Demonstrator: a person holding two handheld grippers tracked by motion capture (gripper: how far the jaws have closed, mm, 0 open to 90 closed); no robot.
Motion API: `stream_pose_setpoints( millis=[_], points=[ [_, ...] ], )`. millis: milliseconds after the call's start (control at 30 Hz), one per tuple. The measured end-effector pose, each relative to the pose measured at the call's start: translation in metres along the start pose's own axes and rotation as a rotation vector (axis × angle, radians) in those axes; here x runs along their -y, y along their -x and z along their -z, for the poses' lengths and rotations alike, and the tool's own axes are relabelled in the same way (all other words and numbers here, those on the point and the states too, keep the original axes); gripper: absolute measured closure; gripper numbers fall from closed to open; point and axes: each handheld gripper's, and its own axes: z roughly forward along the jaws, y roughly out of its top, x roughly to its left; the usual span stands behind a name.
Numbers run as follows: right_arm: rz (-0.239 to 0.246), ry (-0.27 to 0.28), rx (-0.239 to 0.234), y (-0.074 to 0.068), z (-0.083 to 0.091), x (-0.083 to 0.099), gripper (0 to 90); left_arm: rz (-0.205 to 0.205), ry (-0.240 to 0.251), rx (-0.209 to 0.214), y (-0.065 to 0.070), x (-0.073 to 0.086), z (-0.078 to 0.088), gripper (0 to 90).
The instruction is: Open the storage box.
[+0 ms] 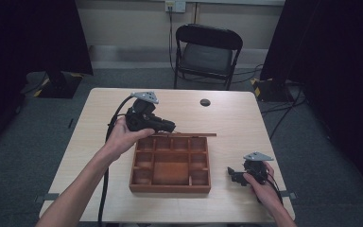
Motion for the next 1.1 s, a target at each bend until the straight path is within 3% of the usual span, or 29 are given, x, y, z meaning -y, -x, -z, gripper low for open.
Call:
stream_pose_setpoints(
  millis=[1100],
  points=[
    [0.001, 0.000, 0.000, 0.0001, 0.0000, -0.0001, 11.5, 0.006, -0.003, -0.004, -0.0041, -0.0047, 0.0010, 83.8]
  ],
)
